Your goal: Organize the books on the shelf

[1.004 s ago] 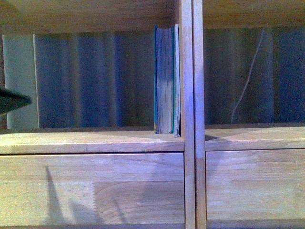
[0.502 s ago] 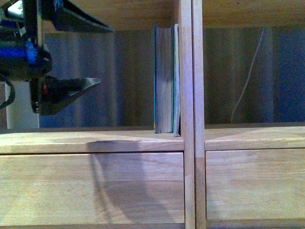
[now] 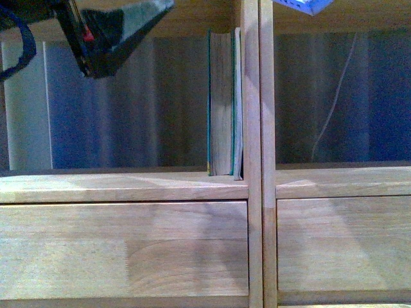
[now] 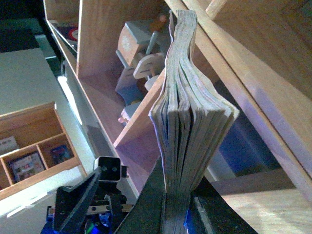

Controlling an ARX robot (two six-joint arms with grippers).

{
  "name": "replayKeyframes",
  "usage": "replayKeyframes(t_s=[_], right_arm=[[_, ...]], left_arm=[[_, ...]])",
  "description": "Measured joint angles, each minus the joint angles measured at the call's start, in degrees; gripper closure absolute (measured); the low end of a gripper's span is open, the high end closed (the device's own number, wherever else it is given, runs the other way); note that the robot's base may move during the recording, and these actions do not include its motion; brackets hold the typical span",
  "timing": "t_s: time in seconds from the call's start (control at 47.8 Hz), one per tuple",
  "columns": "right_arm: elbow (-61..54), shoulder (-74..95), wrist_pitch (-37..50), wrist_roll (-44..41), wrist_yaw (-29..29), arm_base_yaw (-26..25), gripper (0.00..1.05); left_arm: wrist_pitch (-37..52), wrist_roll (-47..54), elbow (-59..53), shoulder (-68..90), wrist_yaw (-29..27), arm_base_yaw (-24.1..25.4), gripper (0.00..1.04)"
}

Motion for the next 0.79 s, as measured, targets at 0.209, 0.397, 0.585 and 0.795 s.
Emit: replayKeyframes(t_s=[0.209,0.397,0.585,0.795], right_arm=[[-0.1,-0.1,2.8,3.9,-2.5,4.5,0.97],[-0.2,-0.6,0.8,3.7,-3.6,10.2,0.97],[-0.2,-0.4,-0.6,1.2,-2.6,13.4,0.97],[-0.2,1.7,-0.6,1.1,-1.1,15.5,0.97]], left_arm=[[10.5,-6.1,-0.5,0.5,1.2,-0.3,0.07],[11.8,-8.1,0.1,2.8,0.6,-0.6,0.07],[12.7,-9.7,1.9,3.5,-0.5,-0.4,0.07],[15.5,-11.3,1.9,3.8,-0.9,0.2,0.35]])
